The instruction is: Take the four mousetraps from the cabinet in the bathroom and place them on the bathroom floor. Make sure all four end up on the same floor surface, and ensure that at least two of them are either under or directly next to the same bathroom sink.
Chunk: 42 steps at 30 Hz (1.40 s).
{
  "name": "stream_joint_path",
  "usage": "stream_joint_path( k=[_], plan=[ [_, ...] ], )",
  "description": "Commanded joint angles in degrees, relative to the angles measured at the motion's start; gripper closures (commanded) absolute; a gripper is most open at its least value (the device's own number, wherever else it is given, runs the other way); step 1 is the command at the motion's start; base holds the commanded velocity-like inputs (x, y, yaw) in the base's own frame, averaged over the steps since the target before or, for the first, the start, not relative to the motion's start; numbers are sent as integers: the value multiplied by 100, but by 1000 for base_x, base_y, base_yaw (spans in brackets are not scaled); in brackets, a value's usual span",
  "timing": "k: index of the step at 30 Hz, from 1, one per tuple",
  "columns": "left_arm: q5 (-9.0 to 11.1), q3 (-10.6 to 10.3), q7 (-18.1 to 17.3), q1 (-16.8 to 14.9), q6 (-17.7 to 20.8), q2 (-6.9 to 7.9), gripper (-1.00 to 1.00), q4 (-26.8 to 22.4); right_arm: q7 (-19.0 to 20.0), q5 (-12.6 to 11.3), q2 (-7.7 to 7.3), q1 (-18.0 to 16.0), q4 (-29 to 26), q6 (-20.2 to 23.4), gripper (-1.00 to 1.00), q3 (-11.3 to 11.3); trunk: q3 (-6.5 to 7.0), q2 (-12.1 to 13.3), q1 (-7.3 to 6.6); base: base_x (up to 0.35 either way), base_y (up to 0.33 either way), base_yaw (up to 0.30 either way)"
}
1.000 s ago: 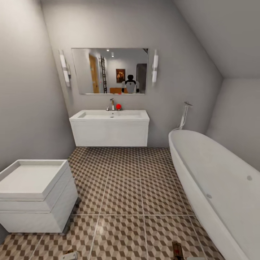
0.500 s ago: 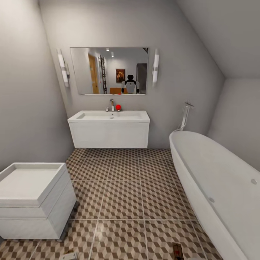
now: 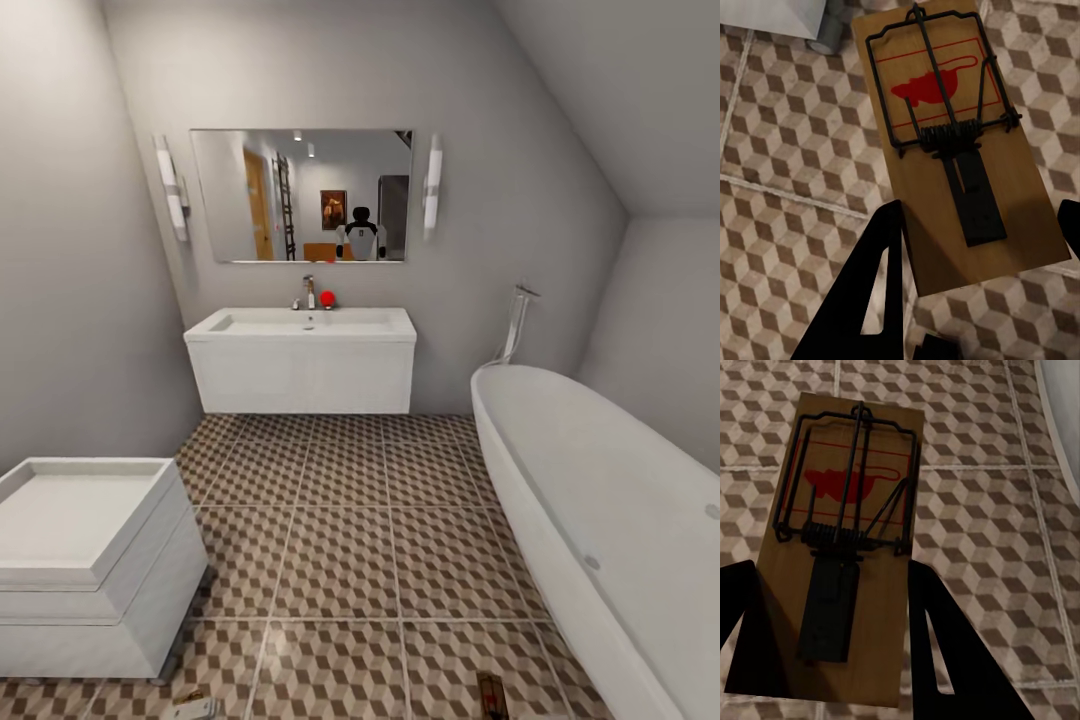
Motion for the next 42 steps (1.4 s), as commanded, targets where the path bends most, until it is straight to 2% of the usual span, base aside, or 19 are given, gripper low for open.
stream_joint_path(
  k=[1,42],
  plan=[
    [35,-49,-2,-7,-32,-3,100,21,10,-37,-1,-4,4,-19,100,8,-6,-3,1,102,0,0],
    [35,-49,-2,-11,-32,-3,100,12,10,-37,-6,-4,92,-12,100,1,-6,-3,1,94,0,0]
  ],
)
